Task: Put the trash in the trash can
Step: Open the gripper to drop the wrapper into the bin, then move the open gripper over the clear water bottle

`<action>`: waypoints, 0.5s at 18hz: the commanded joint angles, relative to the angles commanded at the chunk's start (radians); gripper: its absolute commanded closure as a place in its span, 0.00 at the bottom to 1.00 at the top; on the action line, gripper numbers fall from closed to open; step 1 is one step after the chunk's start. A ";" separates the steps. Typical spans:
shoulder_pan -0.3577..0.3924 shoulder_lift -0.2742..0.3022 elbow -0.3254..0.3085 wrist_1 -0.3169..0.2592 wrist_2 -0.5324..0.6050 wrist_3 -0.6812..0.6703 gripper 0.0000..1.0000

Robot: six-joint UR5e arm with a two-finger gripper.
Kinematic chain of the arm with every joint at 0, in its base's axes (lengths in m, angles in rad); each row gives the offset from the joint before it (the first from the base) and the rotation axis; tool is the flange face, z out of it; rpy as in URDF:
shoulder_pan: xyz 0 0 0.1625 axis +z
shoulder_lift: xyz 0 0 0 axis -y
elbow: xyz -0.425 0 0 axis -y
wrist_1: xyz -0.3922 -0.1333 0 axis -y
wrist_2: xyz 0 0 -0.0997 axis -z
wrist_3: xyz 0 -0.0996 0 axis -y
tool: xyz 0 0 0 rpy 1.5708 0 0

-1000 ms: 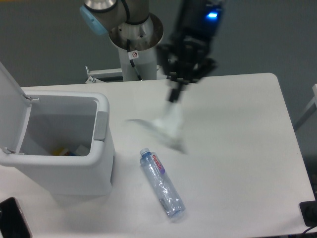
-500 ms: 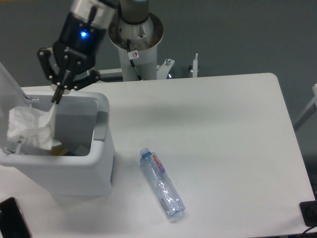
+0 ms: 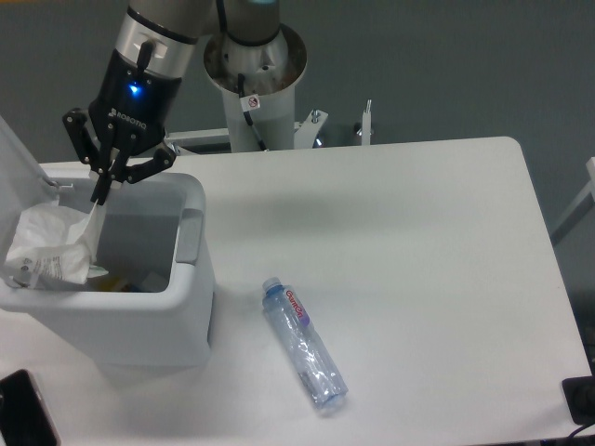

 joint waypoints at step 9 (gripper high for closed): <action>0.050 0.008 0.074 -0.008 0.023 -0.033 0.00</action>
